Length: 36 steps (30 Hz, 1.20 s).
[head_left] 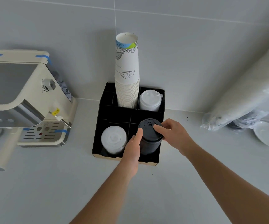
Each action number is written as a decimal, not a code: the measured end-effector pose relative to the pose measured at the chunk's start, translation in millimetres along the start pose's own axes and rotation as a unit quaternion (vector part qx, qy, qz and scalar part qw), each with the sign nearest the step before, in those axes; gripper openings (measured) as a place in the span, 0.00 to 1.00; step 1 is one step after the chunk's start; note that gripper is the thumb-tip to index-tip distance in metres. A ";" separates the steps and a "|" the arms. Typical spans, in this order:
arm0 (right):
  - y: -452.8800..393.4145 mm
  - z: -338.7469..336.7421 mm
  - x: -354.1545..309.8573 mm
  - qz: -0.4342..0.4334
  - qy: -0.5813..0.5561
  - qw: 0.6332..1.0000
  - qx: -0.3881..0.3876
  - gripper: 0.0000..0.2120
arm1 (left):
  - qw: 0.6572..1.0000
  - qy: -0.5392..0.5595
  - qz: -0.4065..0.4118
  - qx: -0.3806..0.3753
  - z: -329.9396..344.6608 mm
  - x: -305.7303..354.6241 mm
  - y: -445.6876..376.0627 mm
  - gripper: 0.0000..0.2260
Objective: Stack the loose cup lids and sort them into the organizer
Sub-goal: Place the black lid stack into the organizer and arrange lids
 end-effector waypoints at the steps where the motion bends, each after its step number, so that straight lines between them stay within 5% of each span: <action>1: 1.3 -0.8 1.2 0.000 -0.006 1.000 0.005 0.20 | 1.000 0.000 -0.002 0.000 2.0 1.1 -0.1 0.12; 6: 8.3 -3.1 2.0 -0.013 -0.077 0.997 0.000 0.09 | 0.999 0.007 -0.023 -0.025 9.4 1.3 -5.0 0.13; 9: 8.8 -3.6 2.8 -0.021 -0.086 0.996 0.002 0.08 | 0.999 0.016 -0.033 -0.029 8.0 3.9 -5.7 0.25; 17: 6.2 4.1 7.6 -0.011 -0.094 0.995 0.017 0.21 | 0.996 0.070 -0.056 0.025 8.7 0.2 -0.4 0.36; 24: 8.4 3.4 13.1 0.004 -0.138 0.990 0.018 0.10 | 0.992 0.093 -0.067 0.052 5.6 -3.3 -7.5 0.35; 36: 7.7 6.7 14.0 0.018 -0.132 0.991 0.019 0.14 | 0.994 0.084 -0.054 0.044 2.3 -8.1 -11.9 0.33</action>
Point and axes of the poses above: each hand's wrist, its own y-axis away from the middle knuckle, its own z-axis out of the palm, x = y × z, the point moved 8 cm from there along -y, towards the middle knuckle, and after that the axes turned 11 degrees about -x, right-handed, at the moved point
